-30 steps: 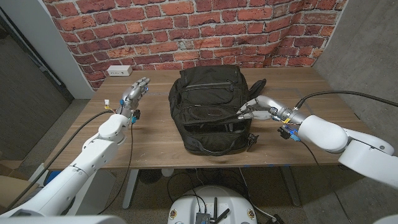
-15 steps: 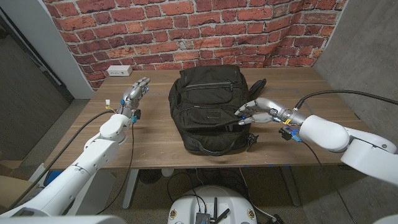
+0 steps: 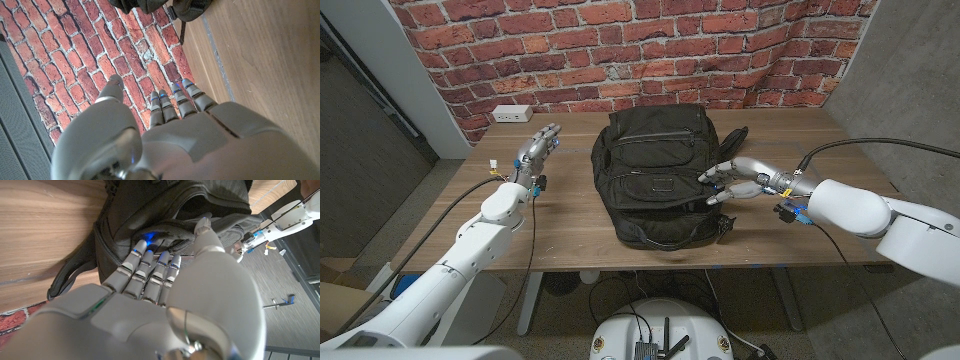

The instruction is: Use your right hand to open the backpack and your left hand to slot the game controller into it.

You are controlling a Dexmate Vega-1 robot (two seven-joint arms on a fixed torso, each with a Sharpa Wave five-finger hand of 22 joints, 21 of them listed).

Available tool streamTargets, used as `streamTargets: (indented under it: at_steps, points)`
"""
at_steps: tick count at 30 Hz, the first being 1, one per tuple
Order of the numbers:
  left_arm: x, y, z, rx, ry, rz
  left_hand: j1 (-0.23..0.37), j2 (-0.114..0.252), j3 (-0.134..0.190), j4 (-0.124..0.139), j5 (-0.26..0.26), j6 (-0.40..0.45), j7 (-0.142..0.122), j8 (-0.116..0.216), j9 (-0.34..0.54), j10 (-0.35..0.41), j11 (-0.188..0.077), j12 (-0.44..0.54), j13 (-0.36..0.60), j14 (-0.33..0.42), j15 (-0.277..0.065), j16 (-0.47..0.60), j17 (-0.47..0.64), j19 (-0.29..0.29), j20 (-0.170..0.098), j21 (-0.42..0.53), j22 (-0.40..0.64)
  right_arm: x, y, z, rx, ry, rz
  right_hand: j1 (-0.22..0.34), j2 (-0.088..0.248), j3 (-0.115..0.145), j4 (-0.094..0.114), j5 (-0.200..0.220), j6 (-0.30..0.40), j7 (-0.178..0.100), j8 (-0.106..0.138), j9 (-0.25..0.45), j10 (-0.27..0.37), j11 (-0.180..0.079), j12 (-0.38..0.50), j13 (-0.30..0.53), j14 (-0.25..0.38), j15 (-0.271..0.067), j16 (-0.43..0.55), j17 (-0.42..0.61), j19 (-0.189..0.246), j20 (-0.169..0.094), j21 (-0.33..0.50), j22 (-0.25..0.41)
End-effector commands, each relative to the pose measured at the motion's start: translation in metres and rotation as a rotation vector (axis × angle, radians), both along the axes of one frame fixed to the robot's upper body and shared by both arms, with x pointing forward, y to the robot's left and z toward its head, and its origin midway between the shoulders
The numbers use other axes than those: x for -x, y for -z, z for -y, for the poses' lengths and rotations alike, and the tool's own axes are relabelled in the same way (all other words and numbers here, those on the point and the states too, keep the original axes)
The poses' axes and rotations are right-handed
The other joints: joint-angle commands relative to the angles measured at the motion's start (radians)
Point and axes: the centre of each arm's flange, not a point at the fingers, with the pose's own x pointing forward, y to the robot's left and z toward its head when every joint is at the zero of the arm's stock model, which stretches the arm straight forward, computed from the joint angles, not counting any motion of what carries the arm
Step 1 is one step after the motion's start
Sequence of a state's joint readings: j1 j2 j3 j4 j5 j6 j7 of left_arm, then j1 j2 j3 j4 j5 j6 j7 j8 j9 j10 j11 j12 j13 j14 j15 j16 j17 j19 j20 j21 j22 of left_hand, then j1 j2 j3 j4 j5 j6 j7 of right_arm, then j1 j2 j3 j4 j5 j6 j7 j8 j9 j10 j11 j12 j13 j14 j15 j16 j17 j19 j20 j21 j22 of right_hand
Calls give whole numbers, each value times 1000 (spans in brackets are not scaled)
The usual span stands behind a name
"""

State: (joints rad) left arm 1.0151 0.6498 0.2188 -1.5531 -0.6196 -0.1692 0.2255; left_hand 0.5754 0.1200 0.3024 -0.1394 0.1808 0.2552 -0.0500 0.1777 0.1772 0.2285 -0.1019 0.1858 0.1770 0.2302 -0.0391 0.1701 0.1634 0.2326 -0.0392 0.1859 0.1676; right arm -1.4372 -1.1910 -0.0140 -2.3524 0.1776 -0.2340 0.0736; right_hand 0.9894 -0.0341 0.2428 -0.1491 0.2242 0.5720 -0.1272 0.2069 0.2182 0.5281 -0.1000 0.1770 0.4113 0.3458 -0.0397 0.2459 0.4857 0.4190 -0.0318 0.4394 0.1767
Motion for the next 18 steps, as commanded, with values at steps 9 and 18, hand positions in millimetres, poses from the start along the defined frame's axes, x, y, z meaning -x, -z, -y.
streamTargets:
  at_steps: [9,18]
  points:
    - [-4,-1,2,-15,1,10,-8,5,9,0,-3,7,-3,7,0,7,-3,5,0,6,-43,3,1,0,-83,4,3,-1,-13,18,-52,11,52,-89,27,-18,39,7,-22,26,-3,-1,-2,36,11,-20,-1,-61,-5,-12,-3,13,-18,-2]
    - [-1,3,1,-3,-2,14,-12,7,11,-1,-4,6,-3,6,0,7,-3,5,0,5,-45,2,1,-1,-82,4,3,-3,-16,26,-79,14,75,-120,34,-25,51,11,-28,31,-5,-2,-4,46,12,-27,3,-54,-5,-17,4,16,-21,-2]
